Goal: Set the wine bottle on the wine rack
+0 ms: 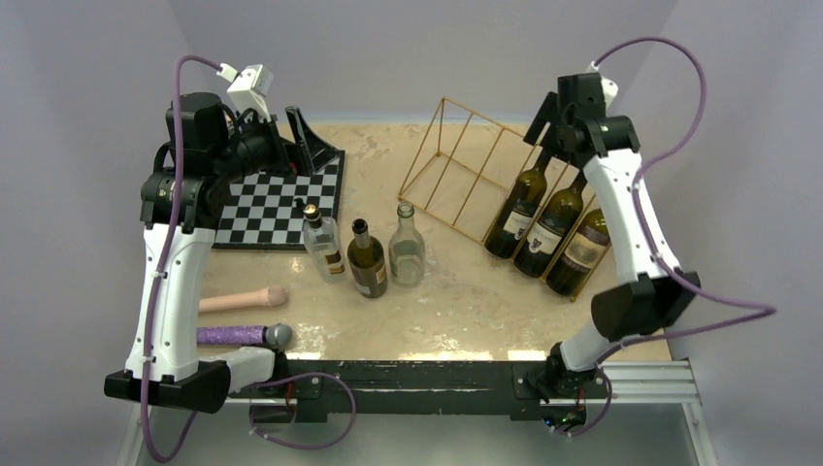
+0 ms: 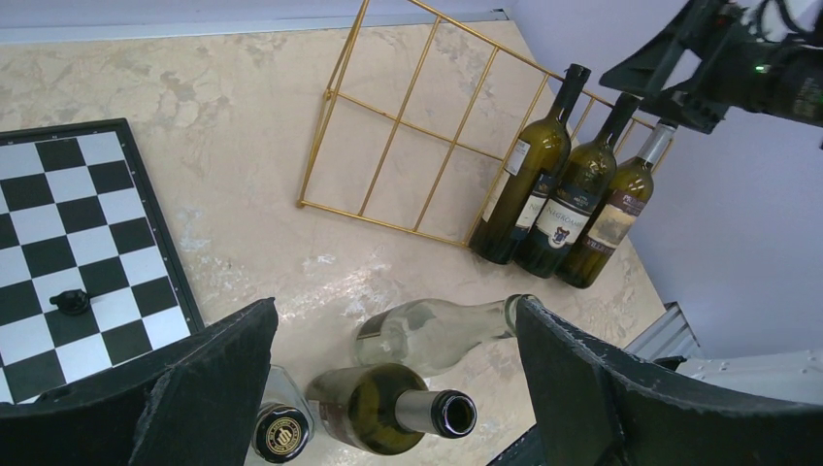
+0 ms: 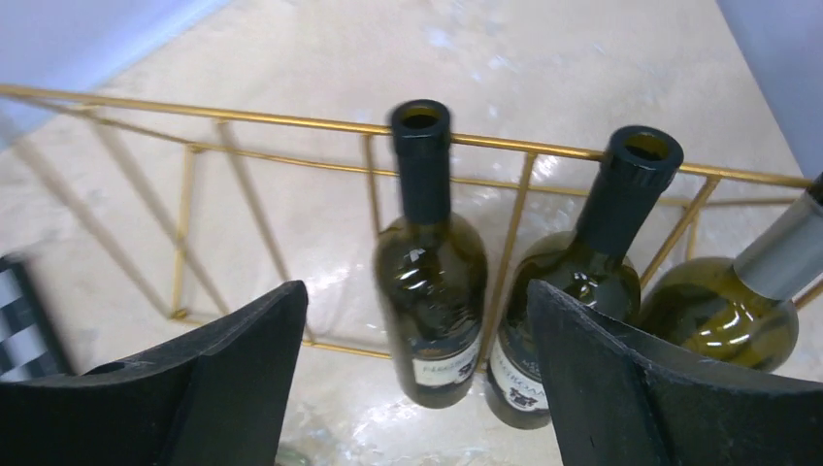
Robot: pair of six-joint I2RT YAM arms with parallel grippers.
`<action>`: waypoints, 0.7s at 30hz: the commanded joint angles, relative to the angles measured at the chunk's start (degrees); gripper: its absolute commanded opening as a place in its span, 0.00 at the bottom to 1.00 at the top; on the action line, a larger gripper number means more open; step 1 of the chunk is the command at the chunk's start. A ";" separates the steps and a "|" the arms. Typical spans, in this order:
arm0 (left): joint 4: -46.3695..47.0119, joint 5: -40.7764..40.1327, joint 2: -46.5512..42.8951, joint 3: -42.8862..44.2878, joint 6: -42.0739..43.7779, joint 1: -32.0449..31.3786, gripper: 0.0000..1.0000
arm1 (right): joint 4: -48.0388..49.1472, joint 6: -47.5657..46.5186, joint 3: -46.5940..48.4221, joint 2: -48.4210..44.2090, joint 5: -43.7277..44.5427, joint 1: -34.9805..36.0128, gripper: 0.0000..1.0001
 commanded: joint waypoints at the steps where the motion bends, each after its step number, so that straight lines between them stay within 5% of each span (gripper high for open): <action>1: 1.27 1.02 -0.84 1.95 0.01 -0.24 0.96 | 10.83 -10.00 -3.96 -11.73 -12.18 0.52 0.87; 5: 3.43 2.75 -0.70 2.17 -1.37 -0.24 0.96 | 19.79 -17.81 -9.08 -18.31 -37.31 0.77 0.90; 9: 6.41 6.22 -0.29 1.76 -3.58 -0.24 0.97 | 18.81 -26.88 -9.18 -20.60 -59.14 6.24 0.93; 13: 6.72 6.71 -0.37 1.25 -4.17 -0.24 0.97 | 14.97 -36.45 -8.17 -21.11 -61.98 17.01 0.95; 21: 6.99 5.99 -3.19 -2.35 -5.21 -0.24 0.97 | 28.08 -34.94 -18.13 -23.20 -57.82 27.80 0.96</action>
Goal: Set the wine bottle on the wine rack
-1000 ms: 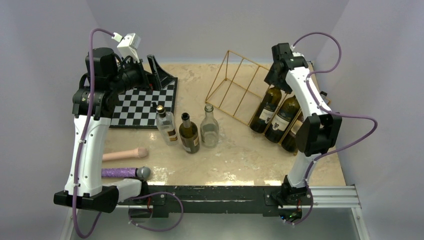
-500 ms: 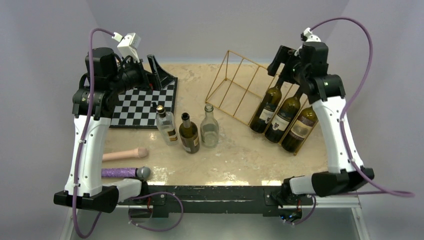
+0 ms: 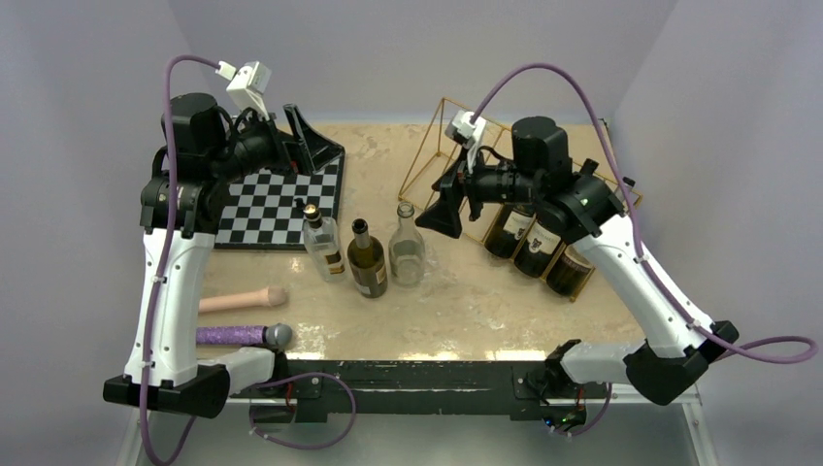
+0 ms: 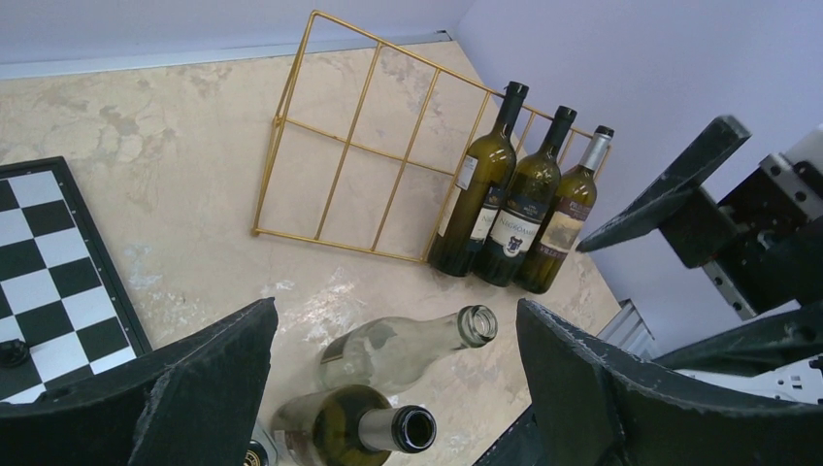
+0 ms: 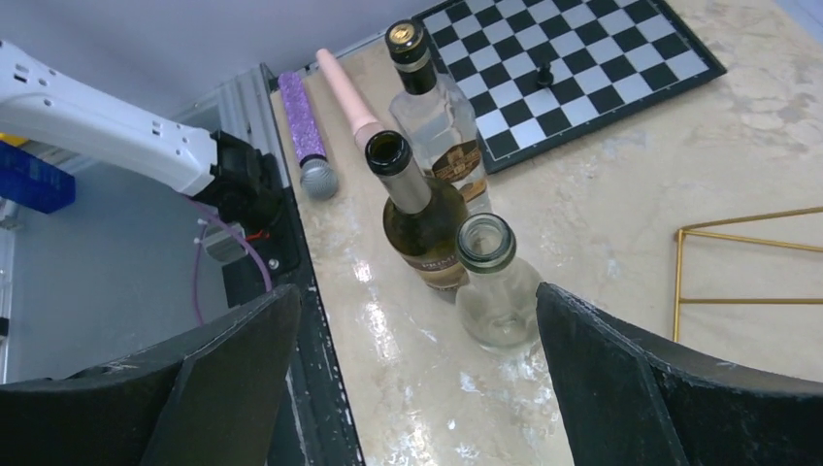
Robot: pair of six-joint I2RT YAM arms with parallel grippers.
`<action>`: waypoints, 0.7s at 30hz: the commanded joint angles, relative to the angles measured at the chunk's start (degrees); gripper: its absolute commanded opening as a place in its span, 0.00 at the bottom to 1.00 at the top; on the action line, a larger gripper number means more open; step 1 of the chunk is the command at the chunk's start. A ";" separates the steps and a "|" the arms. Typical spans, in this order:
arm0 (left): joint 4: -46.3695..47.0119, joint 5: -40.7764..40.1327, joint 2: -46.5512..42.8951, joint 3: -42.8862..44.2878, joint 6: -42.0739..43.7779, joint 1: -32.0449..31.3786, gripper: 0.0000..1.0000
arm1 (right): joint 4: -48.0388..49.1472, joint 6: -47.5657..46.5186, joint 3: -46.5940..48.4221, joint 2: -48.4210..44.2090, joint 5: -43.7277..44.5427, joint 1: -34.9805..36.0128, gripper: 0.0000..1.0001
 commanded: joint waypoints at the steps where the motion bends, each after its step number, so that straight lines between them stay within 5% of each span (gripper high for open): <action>1: 1.94 0.49 -2.72 -1.82 -1.86 -0.24 0.97 | 10.40 -1.44 -5.23 -1.90 1.94 3.70 0.95; 8: 1.46 -0.41 -3.81 -3.23 -1.97 -0.27 0.97 | 30.28 4.10 -20.62 -5.44 13.47 7.29 0.92; 21: -0.64 -1.38 -4.02 -4.25 -0.29 -0.24 0.97 | 36.64 6.68 -24.43 0.01 22.03 8.25 0.73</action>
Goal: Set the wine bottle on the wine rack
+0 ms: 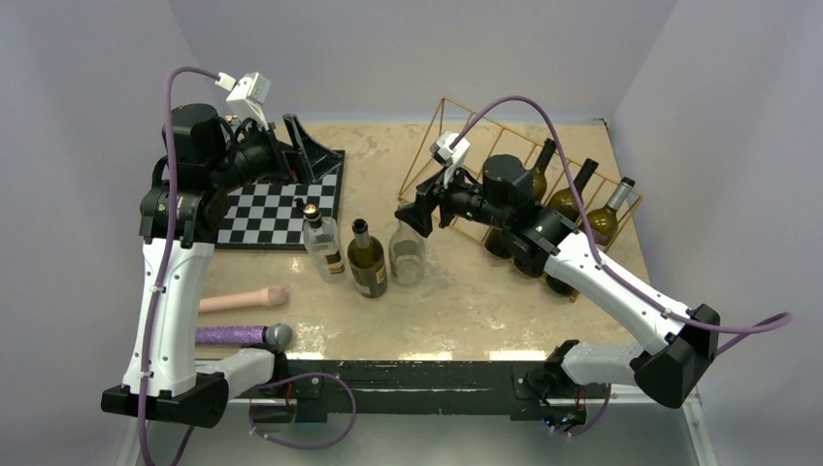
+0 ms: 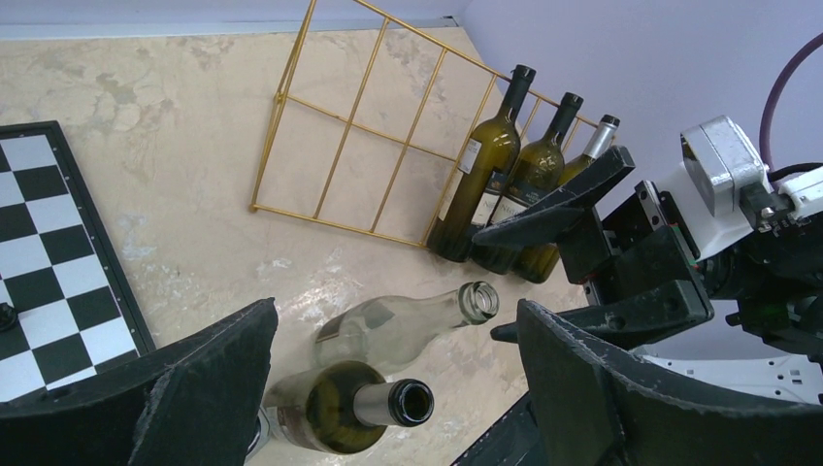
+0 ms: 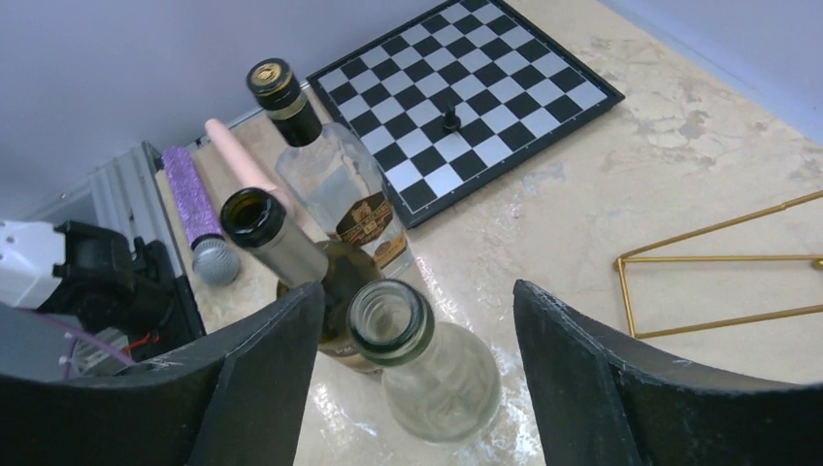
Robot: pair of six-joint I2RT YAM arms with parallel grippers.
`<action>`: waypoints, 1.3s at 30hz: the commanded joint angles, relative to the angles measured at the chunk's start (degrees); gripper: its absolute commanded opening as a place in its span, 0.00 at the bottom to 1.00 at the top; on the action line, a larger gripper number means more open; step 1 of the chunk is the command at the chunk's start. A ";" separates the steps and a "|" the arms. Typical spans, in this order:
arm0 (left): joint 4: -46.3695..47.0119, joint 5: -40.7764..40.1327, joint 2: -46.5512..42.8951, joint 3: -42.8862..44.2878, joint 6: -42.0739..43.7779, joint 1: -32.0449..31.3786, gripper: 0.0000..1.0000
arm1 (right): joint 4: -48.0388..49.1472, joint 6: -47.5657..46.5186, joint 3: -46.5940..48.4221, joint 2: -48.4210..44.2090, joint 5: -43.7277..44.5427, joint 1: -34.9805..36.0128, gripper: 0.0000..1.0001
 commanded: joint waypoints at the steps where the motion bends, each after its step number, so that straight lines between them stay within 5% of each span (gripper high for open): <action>1: -0.02 -0.52 -0.81 -0.24 0.63 -0.24 0.97 | 4.97 1.69 -1.00 2.22 3.86 0.54 0.72; 14: -2.01 -1.15 -0.27 0.34 2.98 -0.24 0.97 | 6.01 3.07 -4.88 4.73 4.37 2.51 0.70; 20: -2.35 -1.35 -0.06 0.84 3.79 -0.24 0.97 | 4.57 3.56 -3.49 5.50 7.11 3.93 0.52; 30: -2.09 -1.33 0.33 0.85 3.79 -0.24 0.97 | 0.00 0.65 0.19 5.55 12.59 4.87 0.00; 39: -1.72 -1.24 0.38 0.68 3.48 -0.24 0.97 | -3.40 -3.58 5.07 2.24 19.49 4.98 0.00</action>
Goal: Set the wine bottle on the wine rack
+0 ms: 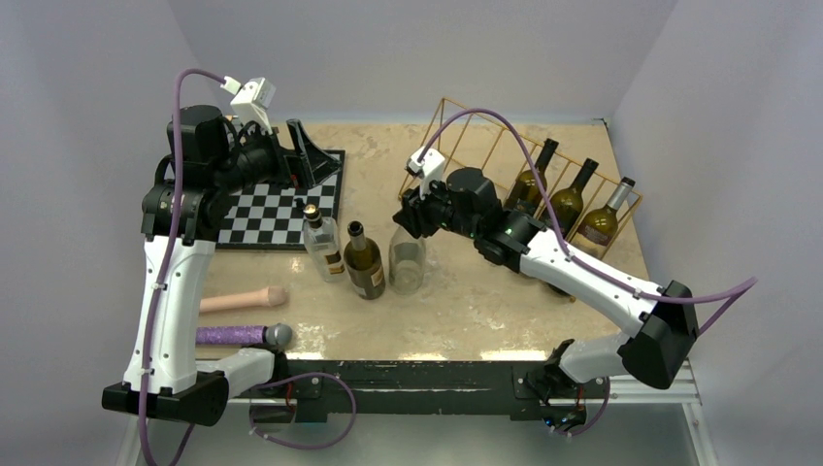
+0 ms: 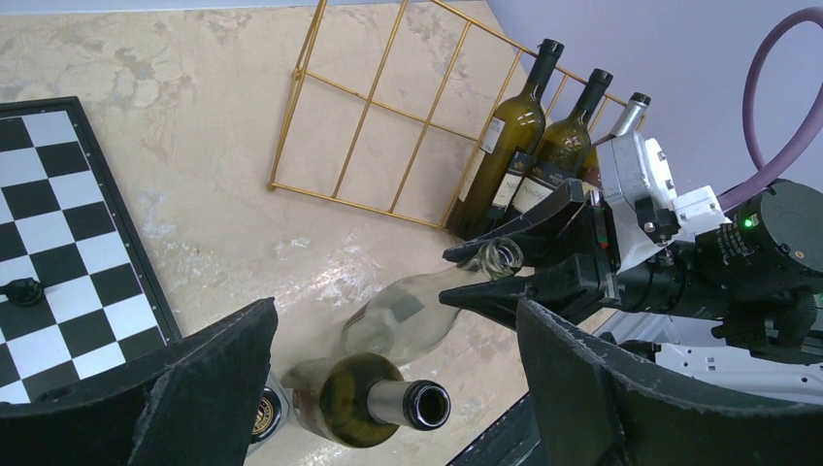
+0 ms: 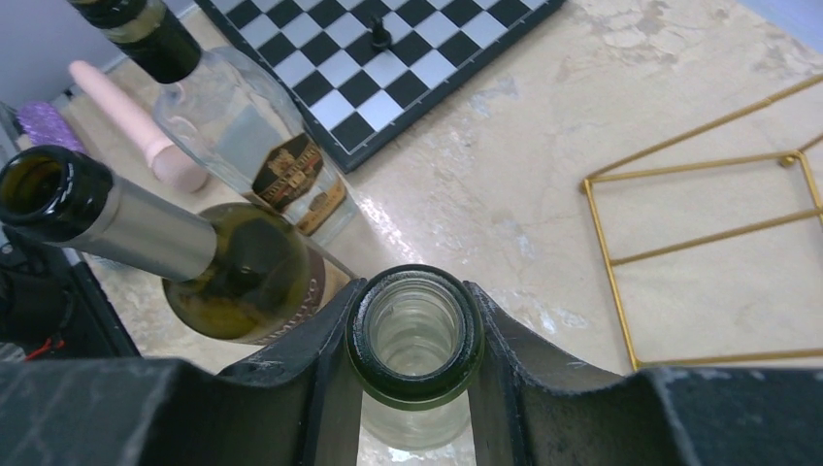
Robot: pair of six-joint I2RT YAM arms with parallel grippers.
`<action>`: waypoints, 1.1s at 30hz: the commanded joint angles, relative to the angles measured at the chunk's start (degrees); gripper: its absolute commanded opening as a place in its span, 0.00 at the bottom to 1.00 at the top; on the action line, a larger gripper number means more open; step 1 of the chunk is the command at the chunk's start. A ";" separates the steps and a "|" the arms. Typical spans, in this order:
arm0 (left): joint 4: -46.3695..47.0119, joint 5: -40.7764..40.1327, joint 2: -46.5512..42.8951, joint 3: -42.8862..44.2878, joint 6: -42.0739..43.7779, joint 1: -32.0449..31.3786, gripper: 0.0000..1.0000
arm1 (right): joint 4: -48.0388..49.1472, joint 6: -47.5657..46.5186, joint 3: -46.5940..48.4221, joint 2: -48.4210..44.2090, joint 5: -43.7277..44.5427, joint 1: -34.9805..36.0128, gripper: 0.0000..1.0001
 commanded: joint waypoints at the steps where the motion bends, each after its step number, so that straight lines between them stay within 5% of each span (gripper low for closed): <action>1: 1.23 -0.17 -0.14 0.78 0.49 -0.24 0.97 | -2.02 -3.15 6.61 -3.97 5.68 -0.22 0.00; 11: 0.92 -0.35 -0.58 1.07 0.69 -0.24 0.97 | -13.61 -4.88 19.62 -2.25 12.25 -3.23 0.00; 33: -0.89 -1.04 -2.87 0.52 2.12 -0.24 0.97 | -17.03 7.71 27.10 4.93 10.69 -22.76 0.00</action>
